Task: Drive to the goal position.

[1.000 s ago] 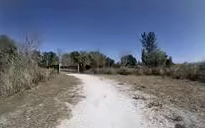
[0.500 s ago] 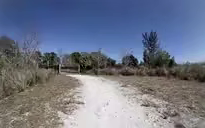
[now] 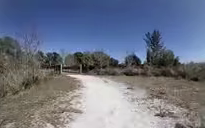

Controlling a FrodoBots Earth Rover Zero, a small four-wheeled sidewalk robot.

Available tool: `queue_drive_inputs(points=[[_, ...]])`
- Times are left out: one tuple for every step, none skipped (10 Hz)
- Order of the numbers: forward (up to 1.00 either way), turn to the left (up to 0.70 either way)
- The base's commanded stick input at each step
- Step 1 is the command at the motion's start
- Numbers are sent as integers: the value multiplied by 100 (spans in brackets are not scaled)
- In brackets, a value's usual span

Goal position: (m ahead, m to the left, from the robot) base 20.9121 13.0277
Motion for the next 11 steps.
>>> queue_drive_inputs(points=[[70,0],[70,0],[70,0],[70,0],[70,0],[70,0],[70,0],[70,0],[70,0],[70,0],[70,0]])
